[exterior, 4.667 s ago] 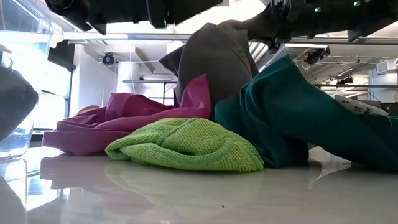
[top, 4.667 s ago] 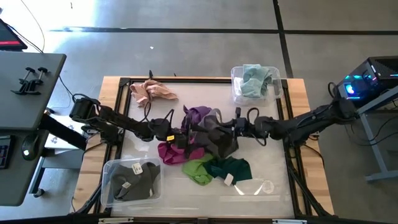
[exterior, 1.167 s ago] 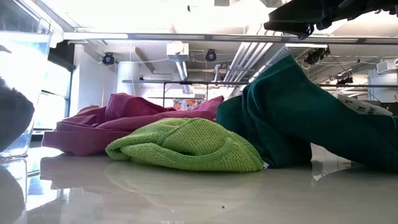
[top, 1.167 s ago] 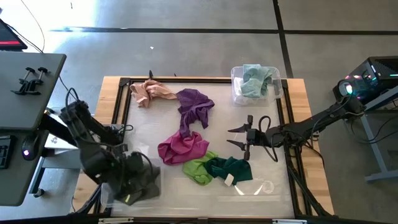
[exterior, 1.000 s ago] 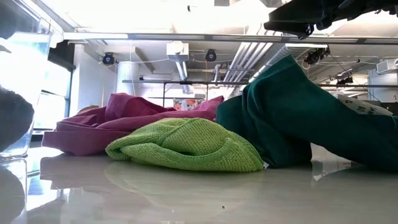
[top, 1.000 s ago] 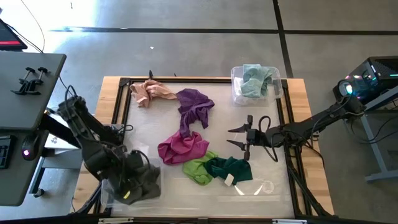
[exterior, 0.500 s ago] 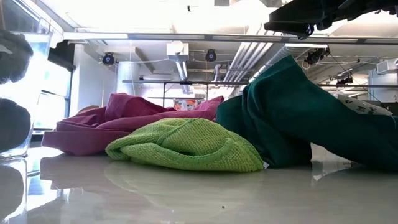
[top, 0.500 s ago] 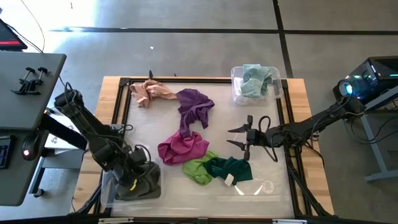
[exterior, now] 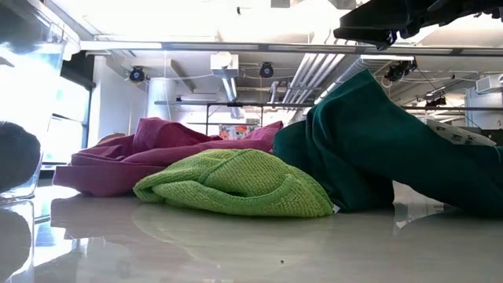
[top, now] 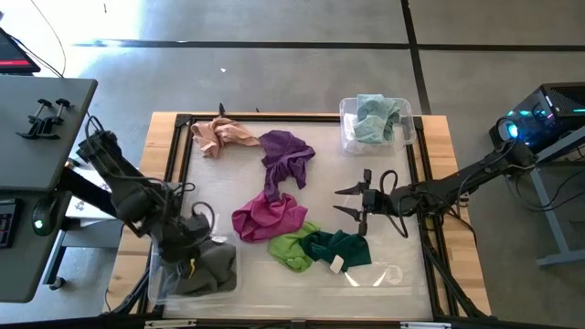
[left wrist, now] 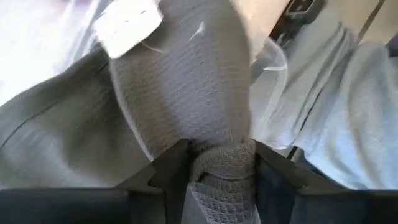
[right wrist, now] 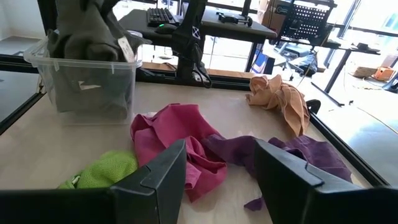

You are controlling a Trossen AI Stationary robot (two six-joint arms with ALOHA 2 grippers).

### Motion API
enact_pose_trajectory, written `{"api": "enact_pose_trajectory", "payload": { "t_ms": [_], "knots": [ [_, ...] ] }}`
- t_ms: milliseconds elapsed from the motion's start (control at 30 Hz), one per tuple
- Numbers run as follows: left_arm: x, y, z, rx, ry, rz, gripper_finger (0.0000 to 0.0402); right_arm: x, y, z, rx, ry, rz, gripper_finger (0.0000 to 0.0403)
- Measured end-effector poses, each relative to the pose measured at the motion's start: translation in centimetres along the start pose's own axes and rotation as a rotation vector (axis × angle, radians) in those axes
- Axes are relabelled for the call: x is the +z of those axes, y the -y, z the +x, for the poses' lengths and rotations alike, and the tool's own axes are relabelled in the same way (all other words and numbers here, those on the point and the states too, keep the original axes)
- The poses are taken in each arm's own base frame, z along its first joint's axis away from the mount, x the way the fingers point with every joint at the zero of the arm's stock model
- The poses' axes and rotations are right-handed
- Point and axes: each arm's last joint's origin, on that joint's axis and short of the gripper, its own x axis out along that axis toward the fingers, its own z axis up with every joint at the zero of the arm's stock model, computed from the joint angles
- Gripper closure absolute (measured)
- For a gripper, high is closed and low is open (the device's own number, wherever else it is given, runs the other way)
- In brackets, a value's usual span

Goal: Sort towels by color in basket
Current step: Put the gray towel into the bottom transparent bin

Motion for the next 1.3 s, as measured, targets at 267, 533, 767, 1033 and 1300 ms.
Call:
{"api": "enact_pose_trajectory", "payload": {
  "t_ms": [267,533,767,1033,1300],
  "knots": [
    [-1.2,-1.1,1.4,0.105,-0.097,-0.087,0.0313,0.0,0.0,0.0,0.000,0.000,0.000,0.0222],
    [-0.8,-1.9,9.0,-0.051,-0.062,-0.019,0.0356,0.0,0.0,0.0,-0.001,0.000,-0.009,0.0222],
    [-0.6,-4.6,12.1,0.081,-0.252,0.018,0.0366,0.0,0.1,0.0,-0.003,0.000,-0.013,0.0222],
    [0.3,-5.1,11.6,0.096,-0.192,-0.028,0.0337,0.0,0.7,0.3,-0.036,-0.005,0.005,0.0222],
    [0.0,-5.0,9.5,-0.005,-0.248,-0.092,0.0239,0.0,0.7,0.3,-0.035,-0.005,0.006,0.0222]
  ]
}}
